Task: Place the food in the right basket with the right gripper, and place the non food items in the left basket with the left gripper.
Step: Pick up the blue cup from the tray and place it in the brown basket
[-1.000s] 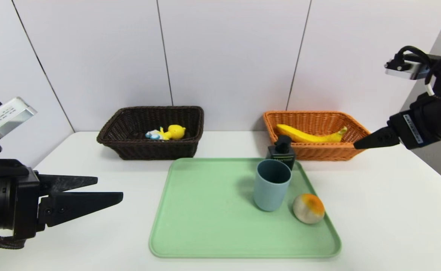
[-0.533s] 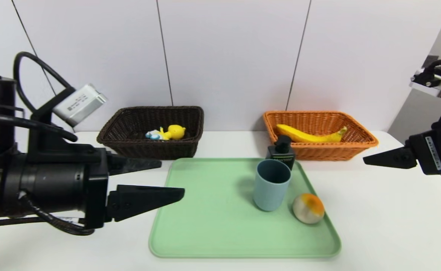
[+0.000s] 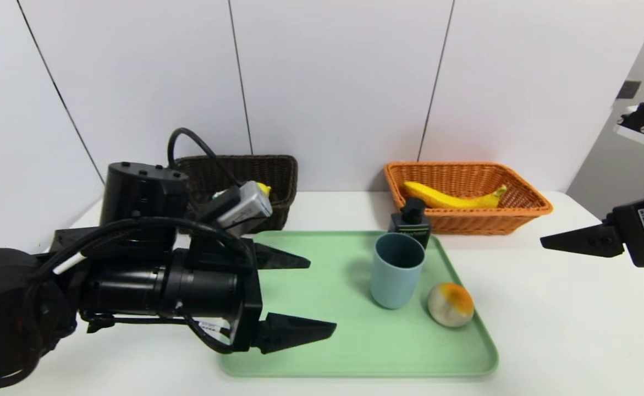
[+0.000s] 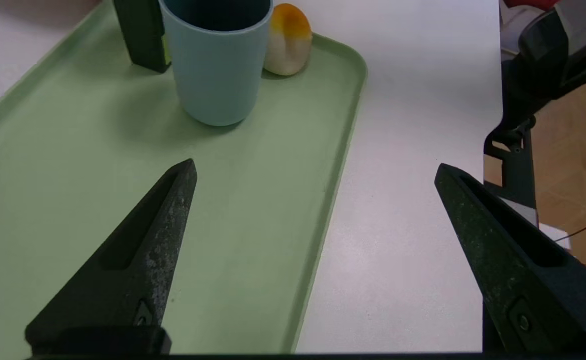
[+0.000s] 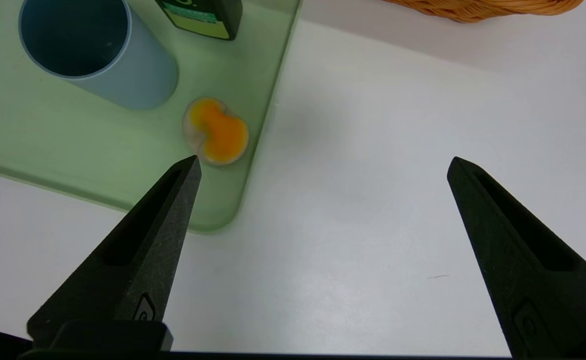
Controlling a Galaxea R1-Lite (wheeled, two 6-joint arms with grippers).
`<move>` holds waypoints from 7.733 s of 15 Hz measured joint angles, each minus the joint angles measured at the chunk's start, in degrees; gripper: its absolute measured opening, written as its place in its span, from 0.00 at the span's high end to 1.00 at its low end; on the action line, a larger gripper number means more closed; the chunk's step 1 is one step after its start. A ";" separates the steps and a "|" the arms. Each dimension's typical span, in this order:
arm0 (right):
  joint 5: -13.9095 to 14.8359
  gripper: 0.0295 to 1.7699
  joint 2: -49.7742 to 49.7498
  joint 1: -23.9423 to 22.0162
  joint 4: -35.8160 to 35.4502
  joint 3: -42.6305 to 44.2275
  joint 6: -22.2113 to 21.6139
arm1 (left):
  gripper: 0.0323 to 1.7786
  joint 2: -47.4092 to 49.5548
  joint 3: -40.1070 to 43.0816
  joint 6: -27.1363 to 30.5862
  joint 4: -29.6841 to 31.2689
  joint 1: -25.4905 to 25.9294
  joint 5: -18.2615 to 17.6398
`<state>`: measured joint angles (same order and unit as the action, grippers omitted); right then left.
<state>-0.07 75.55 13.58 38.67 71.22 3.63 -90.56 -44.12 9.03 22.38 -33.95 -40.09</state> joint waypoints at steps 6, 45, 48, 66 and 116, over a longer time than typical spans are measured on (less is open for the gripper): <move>0.07 0.04 -0.63 0.44 0.00 -0.30 0.09 | 0.05 -11.19 -0.63 5.07 11.68 -1.46 -0.20; 0.15 0.04 -4.57 0.37 0.22 -4.22 0.24 | 0.05 -32.40 -22.91 3.28 17.55 -6.84 0.13; 0.15 0.04 -4.63 0.37 0.24 -4.40 0.17 | 0.05 -32.98 -23.71 2.76 17.60 -6.95 0.16; 0.17 0.04 -4.96 0.37 0.22 -4.83 0.17 | 0.38 -31.43 -23.05 1.83 18.25 -7.06 0.30; -0.09 0.04 -6.95 1.07 0.00 -7.24 0.35 | 0.13 -27.95 -34.71 -0.90 4.73 39.02 5.21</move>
<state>-0.16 68.60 14.65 38.67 63.98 3.99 -118.52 -78.82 8.13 27.11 5.07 -34.89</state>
